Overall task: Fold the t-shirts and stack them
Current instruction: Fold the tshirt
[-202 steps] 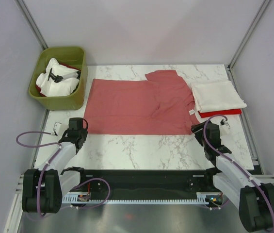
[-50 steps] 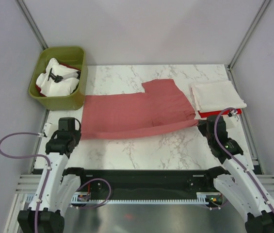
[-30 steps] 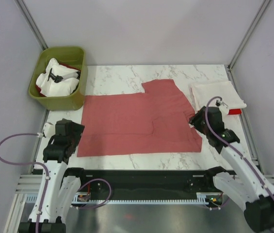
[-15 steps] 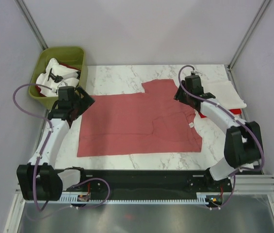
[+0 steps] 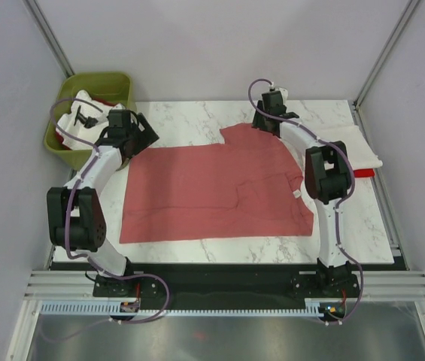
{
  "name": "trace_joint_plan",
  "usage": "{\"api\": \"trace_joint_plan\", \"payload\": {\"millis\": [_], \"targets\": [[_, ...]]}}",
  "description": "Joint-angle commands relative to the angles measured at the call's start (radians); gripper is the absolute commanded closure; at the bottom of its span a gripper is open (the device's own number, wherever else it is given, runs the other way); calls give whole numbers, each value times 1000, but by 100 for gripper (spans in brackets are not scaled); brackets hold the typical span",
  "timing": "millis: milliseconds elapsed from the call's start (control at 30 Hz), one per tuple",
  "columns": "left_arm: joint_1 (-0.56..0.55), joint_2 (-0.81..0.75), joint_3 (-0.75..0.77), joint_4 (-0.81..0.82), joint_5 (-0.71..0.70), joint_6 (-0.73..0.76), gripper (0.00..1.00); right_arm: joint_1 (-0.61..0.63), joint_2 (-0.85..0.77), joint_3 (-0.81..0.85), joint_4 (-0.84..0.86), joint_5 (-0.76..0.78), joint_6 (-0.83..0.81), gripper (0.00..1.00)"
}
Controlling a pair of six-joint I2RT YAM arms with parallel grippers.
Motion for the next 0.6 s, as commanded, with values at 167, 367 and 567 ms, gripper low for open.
{"api": "trace_joint_plan", "payload": {"millis": [167,367,567], "targets": [[-5,277,284,-91,-46,107,10,-1,241,346,-35,32,-81,29],[-4,417,408,-145,-83,102,11,-9,373,493,-73,64,-100,23],[2,478,441,-177,-100,67,11,-19,393,521,-89,52,-75,40]]}}
